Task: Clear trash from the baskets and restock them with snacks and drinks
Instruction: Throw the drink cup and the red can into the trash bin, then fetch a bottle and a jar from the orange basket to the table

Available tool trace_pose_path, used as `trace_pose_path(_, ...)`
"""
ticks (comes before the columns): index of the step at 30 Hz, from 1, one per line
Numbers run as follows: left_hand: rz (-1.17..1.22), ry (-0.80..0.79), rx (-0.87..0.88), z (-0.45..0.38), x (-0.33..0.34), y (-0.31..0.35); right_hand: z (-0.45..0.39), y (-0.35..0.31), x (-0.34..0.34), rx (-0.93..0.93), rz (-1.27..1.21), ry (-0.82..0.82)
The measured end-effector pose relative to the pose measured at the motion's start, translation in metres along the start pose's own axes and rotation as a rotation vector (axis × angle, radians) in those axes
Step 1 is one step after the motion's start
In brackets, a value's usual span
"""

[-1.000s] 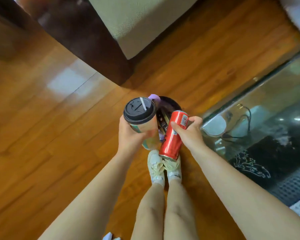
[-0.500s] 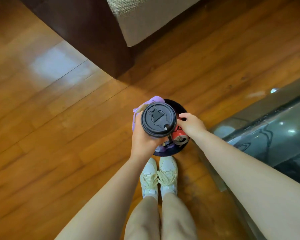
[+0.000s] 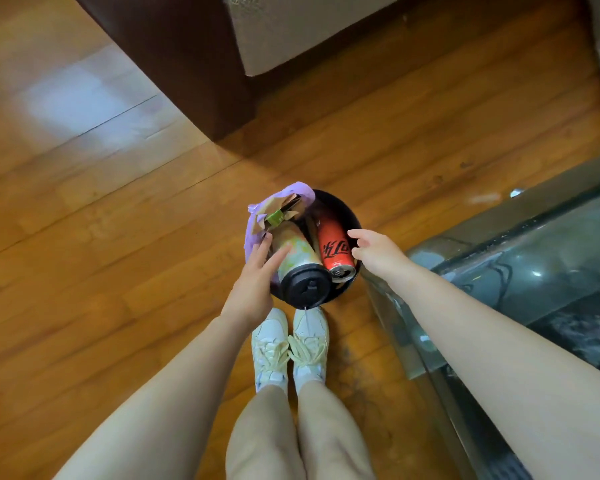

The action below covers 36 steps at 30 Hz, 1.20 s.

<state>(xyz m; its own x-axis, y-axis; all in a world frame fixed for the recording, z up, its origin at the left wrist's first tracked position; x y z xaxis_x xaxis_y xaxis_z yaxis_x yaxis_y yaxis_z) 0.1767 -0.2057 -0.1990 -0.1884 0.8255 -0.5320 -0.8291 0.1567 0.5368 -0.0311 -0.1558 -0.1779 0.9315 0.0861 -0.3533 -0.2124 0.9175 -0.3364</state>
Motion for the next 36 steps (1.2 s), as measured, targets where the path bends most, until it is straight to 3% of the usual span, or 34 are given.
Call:
trace_pose_path(9,0.301,-0.05,-0.378,0.094,-0.06,0.023,0.111,-0.026,-0.005,0.059,-0.178,-0.026)
trace_pose_path(15,0.633,0.144,-0.537,0.207,-0.103,0.048,0.219,-0.028,0.001,0.174,-0.154,-0.094)
trace_pose_path(23,0.922,0.407,-0.644,0.353,-0.145,0.063,0.334,-0.056,0.016,0.17,-0.044,-0.149)
trace_pose_path(26,1.036,0.474,-0.744,0.403,-0.137,0.053,0.35,-0.074,0.031,0.082,0.052,-0.156)
trace_pose_path(31,1.551,0.714,-0.998,0.479,-0.101,0.021,0.356,-0.131,0.07,-0.099,0.172,-0.144)
trace_pose_path(36,1.877,0.897,-1.104,0.538,-0.071,-0.014,0.366,-0.204,0.133,-0.207,0.359,-0.239)
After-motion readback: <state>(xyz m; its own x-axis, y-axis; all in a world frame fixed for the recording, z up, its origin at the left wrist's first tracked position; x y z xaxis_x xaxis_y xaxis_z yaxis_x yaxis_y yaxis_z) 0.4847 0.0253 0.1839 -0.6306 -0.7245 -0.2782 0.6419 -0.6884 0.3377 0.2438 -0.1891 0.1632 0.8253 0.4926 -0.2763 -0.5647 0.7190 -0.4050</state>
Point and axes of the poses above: each hand's wrist, its own z-axis away from the middle knuckle, its own x-axis out of the palm, y = z × x, the point moved 2 cm from there along -z, towards the middle knuckle
